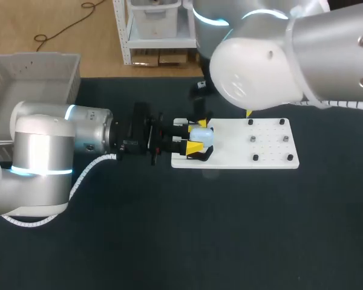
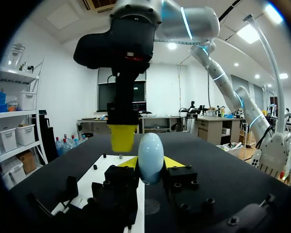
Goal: Pick up each earbud case from the left stands, insert the matching earbuds, close the lid, and place the case in the box.
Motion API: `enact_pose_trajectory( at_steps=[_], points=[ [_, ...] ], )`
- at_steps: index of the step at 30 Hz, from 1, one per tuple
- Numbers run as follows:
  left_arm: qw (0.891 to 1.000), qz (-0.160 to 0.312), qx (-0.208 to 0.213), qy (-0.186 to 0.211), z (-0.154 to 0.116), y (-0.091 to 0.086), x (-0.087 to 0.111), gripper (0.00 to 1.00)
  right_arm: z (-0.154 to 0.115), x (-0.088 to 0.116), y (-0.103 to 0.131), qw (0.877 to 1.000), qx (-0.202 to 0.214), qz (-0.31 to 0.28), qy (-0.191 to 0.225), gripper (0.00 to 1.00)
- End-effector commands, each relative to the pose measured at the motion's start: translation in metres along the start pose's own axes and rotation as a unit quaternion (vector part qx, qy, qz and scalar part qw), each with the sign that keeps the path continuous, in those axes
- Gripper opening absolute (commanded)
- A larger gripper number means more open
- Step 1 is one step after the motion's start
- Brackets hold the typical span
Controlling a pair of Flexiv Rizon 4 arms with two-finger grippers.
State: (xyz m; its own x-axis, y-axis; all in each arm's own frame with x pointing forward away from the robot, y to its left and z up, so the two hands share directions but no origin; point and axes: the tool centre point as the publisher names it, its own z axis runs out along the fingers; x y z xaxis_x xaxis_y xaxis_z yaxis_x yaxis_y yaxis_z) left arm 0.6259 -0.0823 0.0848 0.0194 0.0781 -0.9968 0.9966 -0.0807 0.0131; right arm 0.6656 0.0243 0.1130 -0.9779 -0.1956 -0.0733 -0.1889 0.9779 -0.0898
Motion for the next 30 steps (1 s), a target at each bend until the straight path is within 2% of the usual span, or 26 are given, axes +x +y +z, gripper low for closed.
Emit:
enact_pose_trajectory(
  at_steps=[1, 4, 8, 11, 14, 18, 23, 26, 30],
  points=[
    [1.0, 0.001, -0.002, 0.0, 0.0, -0.001, 0.0, 0.0, -0.02, 0.019, -0.017, 0.996, 0.004, 0.035, -0.087, 1.0],
    [1.0, 0.001, -0.002, 0.0, 0.0, -0.001, 0.0, 0.0, -0.037, 0.024, -0.029, 0.993, 0.003, 0.044, -0.112, 1.0],
    [1.0, 0.0, -0.005, 0.001, -0.005, 0.0, -0.003, 0.0, -0.06, 0.038, -0.035, 0.99, 0.011, 0.014, -0.138, 1.0],
    [1.0, 0.003, -0.021, 0.008, -0.022, 0.004, -0.014, 0.0, -0.067, 0.045, -0.039, 0.988, -0.014, -0.018, -0.152, 1.0],
    [0.999, 0.009, -0.04, 0.019, -0.041, 0.007, -0.028, 0.0, -0.066, 0.049, -0.048, 0.983, -0.063, -0.048, -0.163, 1.0],
    [0.997, 0.019, -0.066, 0.04, -0.069, 0.007, -0.05, 0.0, -0.066, 0.049, -0.048, 0.983, -0.063, -0.048, -0.163, 1.0],
    [0.99, 0.028, -0.13, 0.049, -0.112, 0.018, -0.076, 0.0, -0.066, 0.049, -0.048, 0.983, -0.063, -0.048, -0.163, 1.0],
    [0.982, 0.036, -0.175, 0.068, -0.141, 0.029, -0.08, 0.0, -0.066, 0.049, -0.048, 0.983, -0.063, -0.048, -0.163, 1.0],
    [0.961, 0.055, -0.259, 0.08, -0.175, 0.041, -0.086, 0.0, -0.066, 0.049, -0.048, 0.983, -0.063, -0.048, -0.163, 1.0]
  ],
)
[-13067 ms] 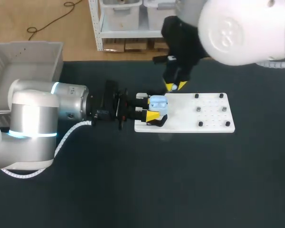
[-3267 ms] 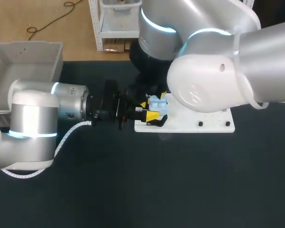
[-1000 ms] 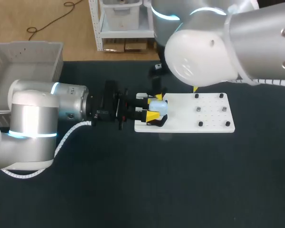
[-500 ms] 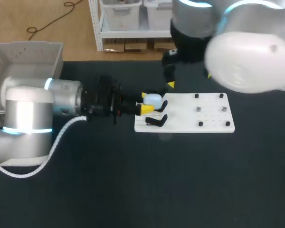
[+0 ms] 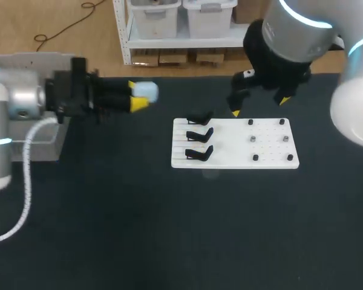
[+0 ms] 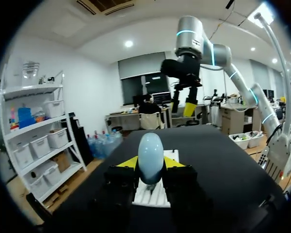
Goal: Pick up each earbud case from the left stands, insert the matching earbuds, close the lid, and place the case in the box.
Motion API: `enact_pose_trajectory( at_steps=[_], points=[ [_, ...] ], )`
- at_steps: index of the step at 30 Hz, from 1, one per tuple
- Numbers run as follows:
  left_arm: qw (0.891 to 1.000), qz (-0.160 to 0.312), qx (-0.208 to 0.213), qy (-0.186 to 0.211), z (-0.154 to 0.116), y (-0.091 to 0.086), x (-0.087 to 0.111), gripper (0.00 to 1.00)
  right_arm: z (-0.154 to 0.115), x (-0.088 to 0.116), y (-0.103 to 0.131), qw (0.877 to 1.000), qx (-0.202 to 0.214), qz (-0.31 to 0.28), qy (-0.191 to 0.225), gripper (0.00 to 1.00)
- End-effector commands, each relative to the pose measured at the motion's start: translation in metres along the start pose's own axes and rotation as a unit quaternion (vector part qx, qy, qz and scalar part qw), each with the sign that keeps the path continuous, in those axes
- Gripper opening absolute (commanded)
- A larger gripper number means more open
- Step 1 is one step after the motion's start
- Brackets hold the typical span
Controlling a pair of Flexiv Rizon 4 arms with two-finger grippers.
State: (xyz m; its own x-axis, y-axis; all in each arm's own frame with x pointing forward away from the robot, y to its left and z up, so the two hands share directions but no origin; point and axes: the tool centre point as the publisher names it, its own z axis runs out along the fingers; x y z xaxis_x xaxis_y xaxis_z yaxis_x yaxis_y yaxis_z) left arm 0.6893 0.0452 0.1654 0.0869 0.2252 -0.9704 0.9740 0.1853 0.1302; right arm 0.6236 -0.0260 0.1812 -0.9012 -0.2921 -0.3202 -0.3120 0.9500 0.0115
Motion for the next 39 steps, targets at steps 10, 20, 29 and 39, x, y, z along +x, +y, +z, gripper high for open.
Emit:
enact_pose_trajectory(
  at_steps=[10, 20, 29, 39],
  points=[
    [0.959, 0.003, -0.281, 0.043, -0.113, 0.052, 0.014, 0.0, 0.0, 0.004, -0.001, 0.999, 0.001, 0.001, -0.035, 1.0],
    [0.91, -0.043, -0.404, 0.083, -0.201, 0.107, 0.072, 0.0, 0.0, 0.004, -0.001, 0.999, 0.001, 0.001, -0.035, 1.0],
    [0.892, -0.056, -0.437, 0.099, -0.239, 0.15, 0.1, 0.0, 0.0, 0.004, -0.001, 0.999, 0.001, 0.001, -0.035, 1.0],
    [0.889, -0.05, -0.439, 0.121, -0.264, 0.184, 0.121, 0.0, 0.0, 0.004, -0.001, 0.999, 0.001, 0.001, -0.035, 1.0]
  ],
)
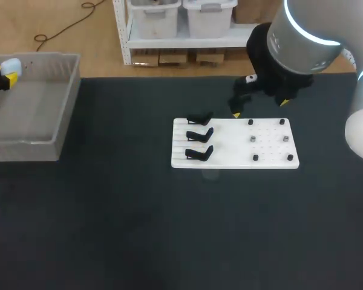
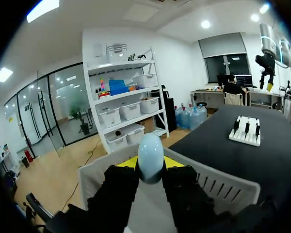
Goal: Pick up each earbud case from the left stands, insert the matching earbuds, close the lid, and place the case in the box.
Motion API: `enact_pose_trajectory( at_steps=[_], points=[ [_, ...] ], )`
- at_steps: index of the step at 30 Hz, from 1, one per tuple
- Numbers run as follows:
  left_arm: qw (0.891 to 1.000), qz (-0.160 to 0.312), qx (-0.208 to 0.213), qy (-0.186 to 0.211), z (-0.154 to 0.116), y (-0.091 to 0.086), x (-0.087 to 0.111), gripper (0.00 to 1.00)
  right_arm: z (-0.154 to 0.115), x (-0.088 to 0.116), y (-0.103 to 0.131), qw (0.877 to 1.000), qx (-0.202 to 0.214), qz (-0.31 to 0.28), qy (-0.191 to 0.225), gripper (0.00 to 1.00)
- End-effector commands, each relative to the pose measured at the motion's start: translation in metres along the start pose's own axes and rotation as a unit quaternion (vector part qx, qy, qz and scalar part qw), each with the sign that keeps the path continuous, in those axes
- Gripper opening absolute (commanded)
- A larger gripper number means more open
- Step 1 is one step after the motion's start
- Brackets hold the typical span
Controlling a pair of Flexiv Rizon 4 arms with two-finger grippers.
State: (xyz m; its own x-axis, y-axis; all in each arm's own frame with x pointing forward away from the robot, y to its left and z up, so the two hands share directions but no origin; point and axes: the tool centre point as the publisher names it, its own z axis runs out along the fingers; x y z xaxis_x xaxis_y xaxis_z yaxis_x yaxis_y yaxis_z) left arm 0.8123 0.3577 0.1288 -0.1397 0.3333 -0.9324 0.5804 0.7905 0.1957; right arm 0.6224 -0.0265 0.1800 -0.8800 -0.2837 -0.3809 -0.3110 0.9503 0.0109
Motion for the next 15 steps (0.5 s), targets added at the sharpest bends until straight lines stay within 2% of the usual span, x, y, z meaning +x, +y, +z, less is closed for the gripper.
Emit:
enact_pose_trajectory(
  at_steps=[1, 2, 3, 4, 5, 8, 15],
  points=[
    [0.996, 0.007, -0.088, 0.005, 0.01, 0.008, 0.002, 0.0, 0.0, 0.002, -0.001, 1.0, 0.0, 0.001, -0.003, 1.0],
    [0.996, 0.008, -0.086, 0.005, 0.01, 0.009, 0.002, 0.09, 0.0, 0.002, -0.001, 1.0, 0.0, 0.001, -0.003, 1.0],
    [0.996, 0.009, -0.085, 0.006, 0.009, 0.009, 0.001, 0.34, 0.0, 0.002, -0.001, 1.0, 0.0, 0.001, -0.003, 1.0],
    [0.996, 0.01, -0.083, 0.006, 0.009, 0.009, 0.0, 0.76, 0.0, 0.002, -0.001, 1.0, 0.0, 0.001, -0.003, 1.0],
    [0.997, 0.012, -0.082, 0.005, 0.008, 0.01, -0.001, 1.0, 0.0, 0.002, -0.001, 1.0, 0.0, 0.001, -0.003, 1.0],
    [0.997, 0.021, -0.077, -0.002, 0.004, 0.008, -0.006, 1.0, 0.0, 0.002, -0.001, 1.0, 0.0, 0.001, -0.003, 1.0],
    [0.998, 0.035, -0.05, -0.011, -0.007, -0.01, -0.014, 1.0, 0.0, 0.002, -0.001, 1.0, 0.0, 0.001, -0.003, 1.0]
  ],
)
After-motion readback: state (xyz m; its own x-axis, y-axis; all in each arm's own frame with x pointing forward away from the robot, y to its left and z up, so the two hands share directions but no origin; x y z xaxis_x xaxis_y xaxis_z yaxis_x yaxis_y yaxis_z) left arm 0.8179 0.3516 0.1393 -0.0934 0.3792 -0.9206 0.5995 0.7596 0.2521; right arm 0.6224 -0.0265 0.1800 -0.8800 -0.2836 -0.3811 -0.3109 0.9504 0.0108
